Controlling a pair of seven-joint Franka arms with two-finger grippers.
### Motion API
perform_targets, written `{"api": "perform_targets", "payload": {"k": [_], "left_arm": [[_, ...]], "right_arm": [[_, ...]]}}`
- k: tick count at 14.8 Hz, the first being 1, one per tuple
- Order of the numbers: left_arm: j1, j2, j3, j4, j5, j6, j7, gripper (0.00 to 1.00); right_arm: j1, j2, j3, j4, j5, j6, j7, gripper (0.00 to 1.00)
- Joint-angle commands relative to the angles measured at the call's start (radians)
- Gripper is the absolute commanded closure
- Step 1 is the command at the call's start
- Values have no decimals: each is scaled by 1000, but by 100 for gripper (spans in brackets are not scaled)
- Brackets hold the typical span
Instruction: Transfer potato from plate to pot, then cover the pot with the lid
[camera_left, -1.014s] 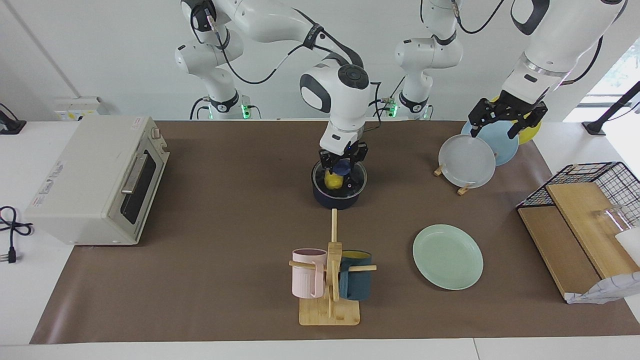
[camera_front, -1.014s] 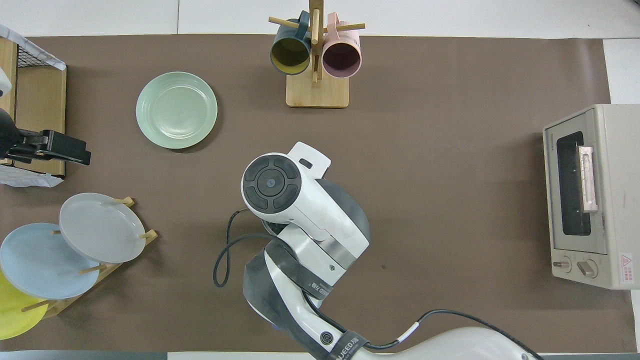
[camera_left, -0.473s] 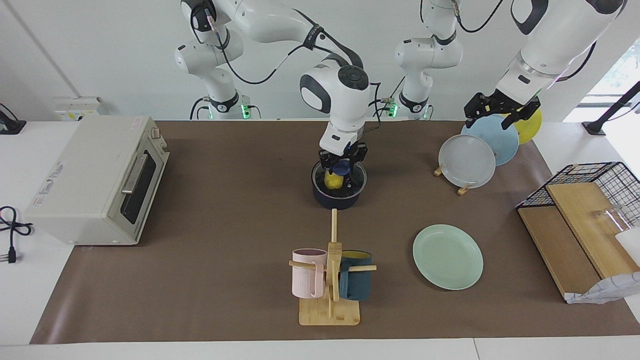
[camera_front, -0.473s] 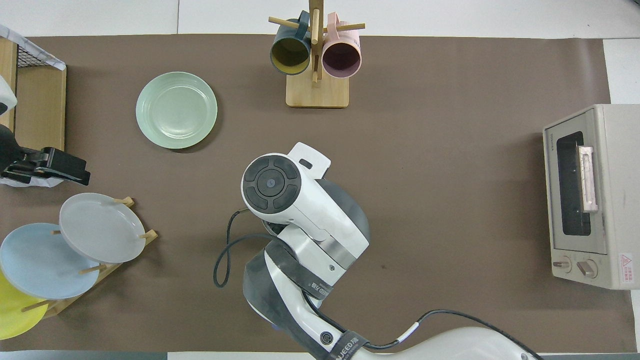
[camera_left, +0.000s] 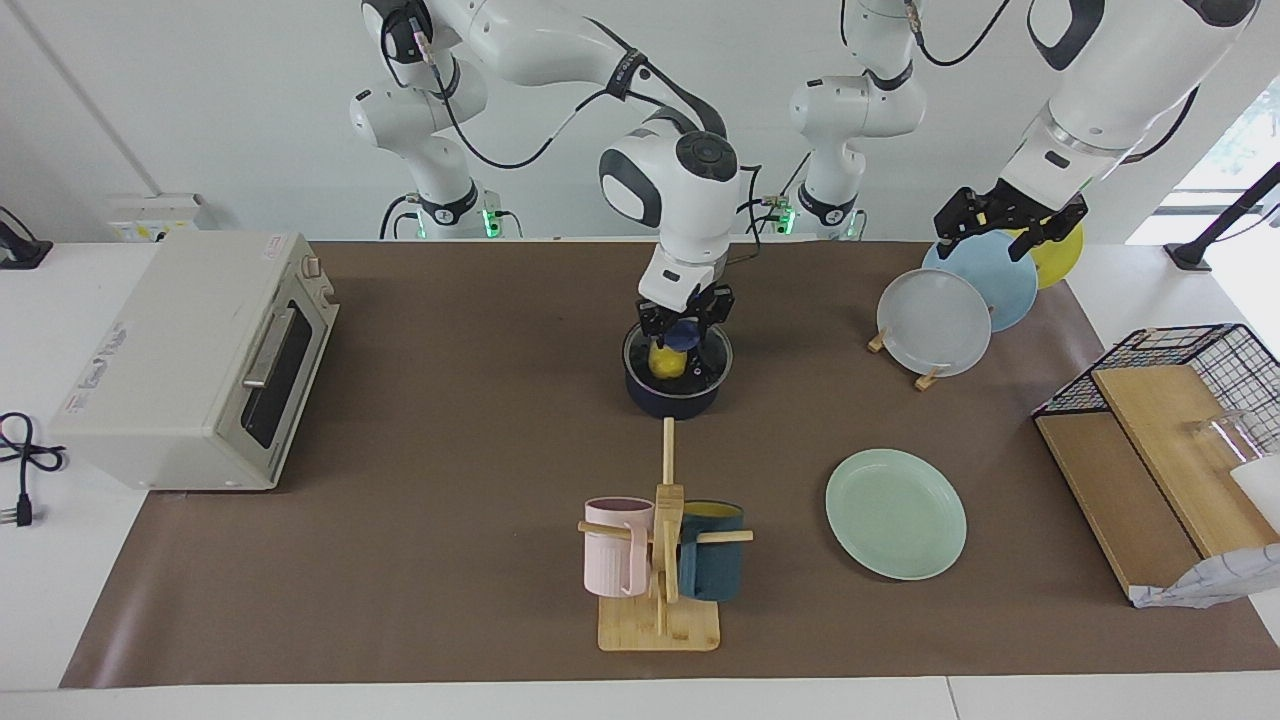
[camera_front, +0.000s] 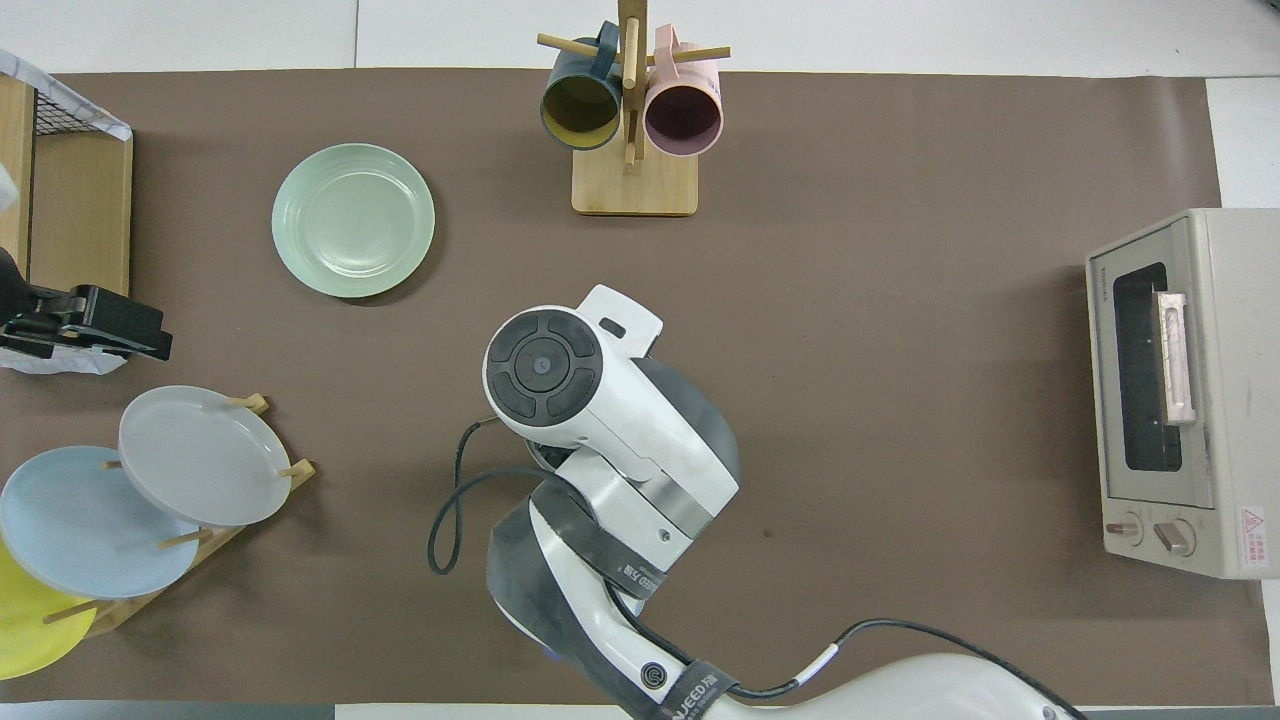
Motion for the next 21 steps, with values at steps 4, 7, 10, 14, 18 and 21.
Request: {"api": "perform_targets", "payload": {"k": [4,7,10,14,18,21], "left_arm": [[0,-11,2,-6,17,47,-9,0],[13,-11,0,-8,17,47,-12,0],[13,-14,0,-12,17,47,-7,0],[12,-17,0,-17,19,39,-7,0],[12,-19,0,-18,17,34,-7,0],[12,-19,0,-18,17,34,-6,0]], "right_arm": [[-14,-9,0,-3,0,-10,22,100],[-17,-3,0,32,3,-47,22,100],[-12,1,0,33,25,-41,24,100],[-6,2,0,26,28,-32,27,100],[-1,6,0,17,22,-1,27,100],[0,6,-2,11,20,1,27,100]]}}
